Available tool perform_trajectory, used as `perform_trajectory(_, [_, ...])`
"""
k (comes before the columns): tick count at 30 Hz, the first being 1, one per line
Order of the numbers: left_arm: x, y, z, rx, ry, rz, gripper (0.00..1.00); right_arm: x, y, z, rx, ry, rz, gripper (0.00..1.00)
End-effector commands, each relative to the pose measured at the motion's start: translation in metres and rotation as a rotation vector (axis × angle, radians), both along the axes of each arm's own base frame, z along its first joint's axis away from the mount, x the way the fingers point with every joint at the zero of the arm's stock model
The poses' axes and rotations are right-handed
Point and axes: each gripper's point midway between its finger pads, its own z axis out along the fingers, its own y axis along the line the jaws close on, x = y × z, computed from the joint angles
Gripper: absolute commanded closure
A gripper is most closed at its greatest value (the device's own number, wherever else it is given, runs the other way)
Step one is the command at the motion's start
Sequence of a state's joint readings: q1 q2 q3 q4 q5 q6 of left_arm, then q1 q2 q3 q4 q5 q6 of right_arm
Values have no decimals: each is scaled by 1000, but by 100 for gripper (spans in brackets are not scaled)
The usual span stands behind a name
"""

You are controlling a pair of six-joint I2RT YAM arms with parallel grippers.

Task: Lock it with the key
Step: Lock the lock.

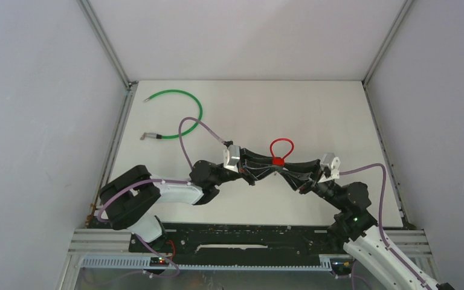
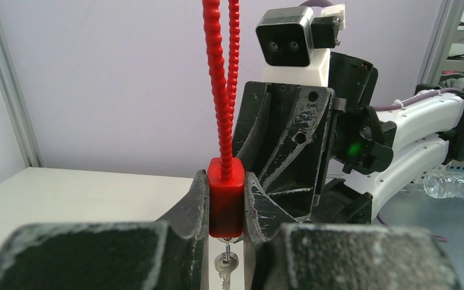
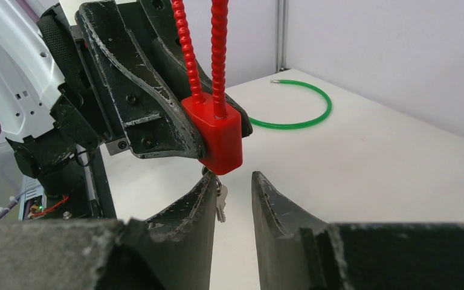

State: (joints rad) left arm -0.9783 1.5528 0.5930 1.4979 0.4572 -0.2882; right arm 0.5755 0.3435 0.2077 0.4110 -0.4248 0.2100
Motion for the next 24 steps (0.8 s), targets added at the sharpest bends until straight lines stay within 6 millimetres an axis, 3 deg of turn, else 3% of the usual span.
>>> perform_trajectory(1, [-5,7,43,-123,-89,-10,100,-3,1,10,27,-45,20,70])
perform_trajectory(24, [-5,7,42,-122,-90,-12,100,-4,4,11,51,-46,38,71])
